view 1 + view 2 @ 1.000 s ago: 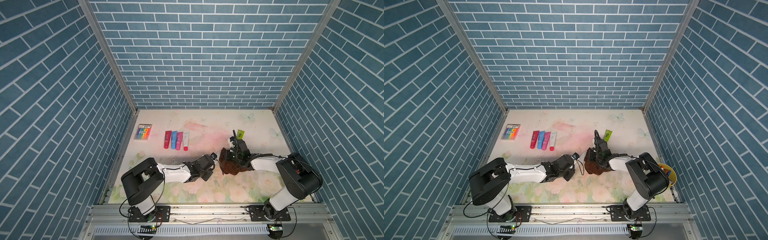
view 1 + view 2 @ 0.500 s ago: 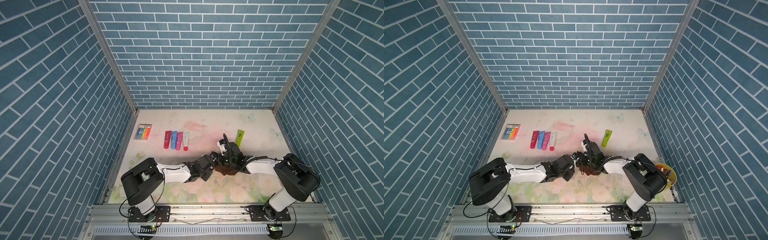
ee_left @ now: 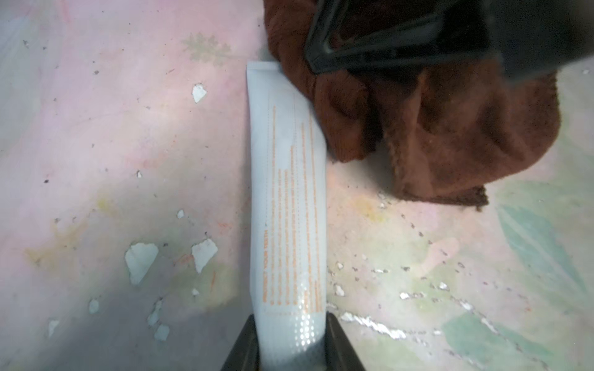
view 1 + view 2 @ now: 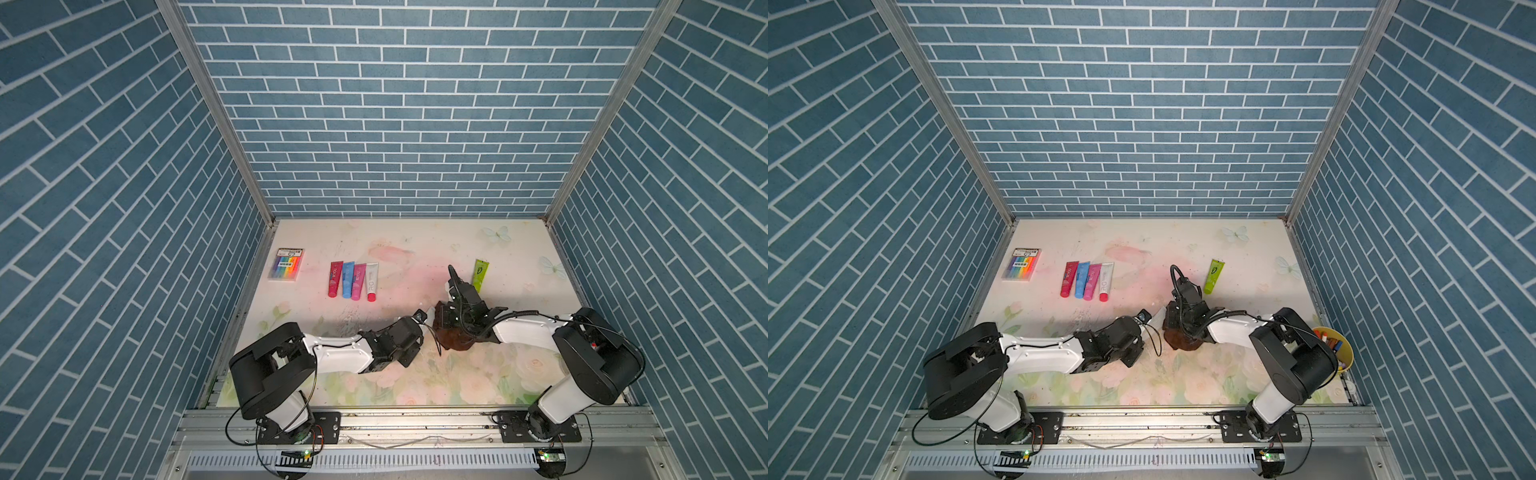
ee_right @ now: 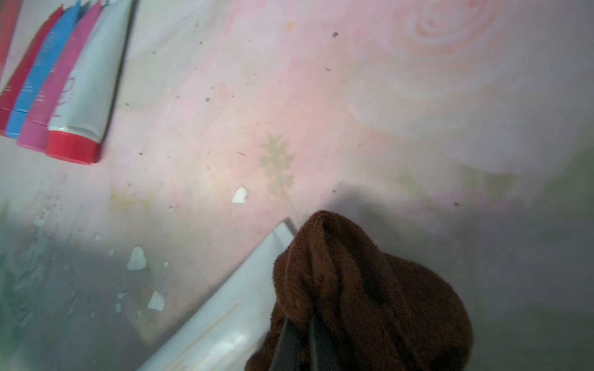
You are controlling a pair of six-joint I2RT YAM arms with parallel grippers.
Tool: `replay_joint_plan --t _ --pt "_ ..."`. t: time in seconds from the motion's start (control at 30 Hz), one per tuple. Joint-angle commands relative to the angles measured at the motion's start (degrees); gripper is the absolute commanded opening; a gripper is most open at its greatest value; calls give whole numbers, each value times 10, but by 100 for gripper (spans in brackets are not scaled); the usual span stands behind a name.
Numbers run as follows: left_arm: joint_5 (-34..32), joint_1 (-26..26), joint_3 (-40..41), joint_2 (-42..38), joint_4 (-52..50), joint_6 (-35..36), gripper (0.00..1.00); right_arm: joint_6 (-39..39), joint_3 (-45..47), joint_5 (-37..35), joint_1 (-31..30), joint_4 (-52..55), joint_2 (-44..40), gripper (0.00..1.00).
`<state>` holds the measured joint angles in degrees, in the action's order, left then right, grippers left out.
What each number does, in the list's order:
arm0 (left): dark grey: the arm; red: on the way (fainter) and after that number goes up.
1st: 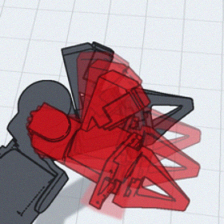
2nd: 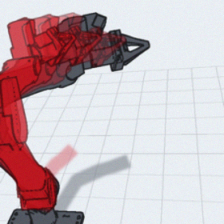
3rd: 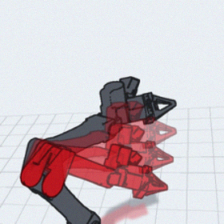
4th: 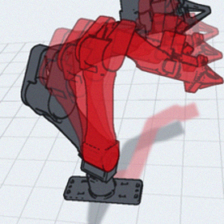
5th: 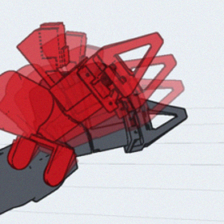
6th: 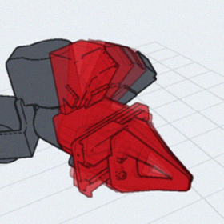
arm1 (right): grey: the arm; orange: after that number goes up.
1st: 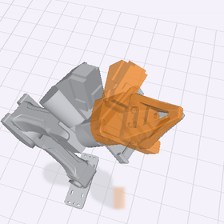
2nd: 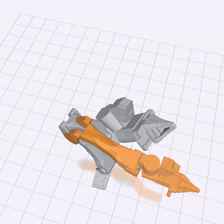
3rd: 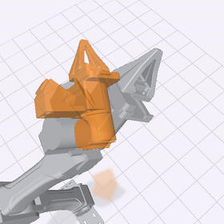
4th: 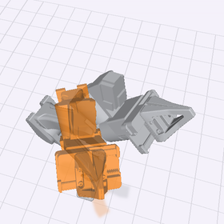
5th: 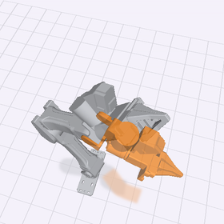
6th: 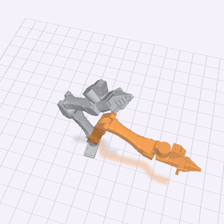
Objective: Wipe the surface of the toothpaste tube
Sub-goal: Wipe the dirt from the toothpaste tube, then adjust the toothpaste at the center of the board.
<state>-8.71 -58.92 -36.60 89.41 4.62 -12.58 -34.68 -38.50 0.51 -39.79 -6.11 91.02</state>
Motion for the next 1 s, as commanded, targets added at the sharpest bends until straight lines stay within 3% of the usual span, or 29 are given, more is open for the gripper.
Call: replay_joint_plan --t 0.0,0.2,0.33,0.4,0.57,0.67,0.83,0.97 --pt "-31 -2 24 -23 -23 -31 0 -1 42 -51 8 145 7 0" --pt "-50 -1 12 -24 -40 -86 0 -7 78 -11 6 195 -118 0" --pt "-24 -1 -8 -11 -39 -149 1 11 71 33 3 276 -195 0" --pt "1 -1 -12 -4 -22 -180 8 22 66 42 -1 309 -217 0" --pt "94 -9 -11 24 61 -241 46 42 92 60 -2 321 -267 0" --pt "112 -24 -10 24 96 -260 58 43 100 63 -2 317 -292 0" --pt "117 -24 -10 -11 105 -266 61 46 102 67 -1 308 -294 0" --pt "78 -8 -21 -49 64 -264 60 49 101 70 -1 303 -288 0"
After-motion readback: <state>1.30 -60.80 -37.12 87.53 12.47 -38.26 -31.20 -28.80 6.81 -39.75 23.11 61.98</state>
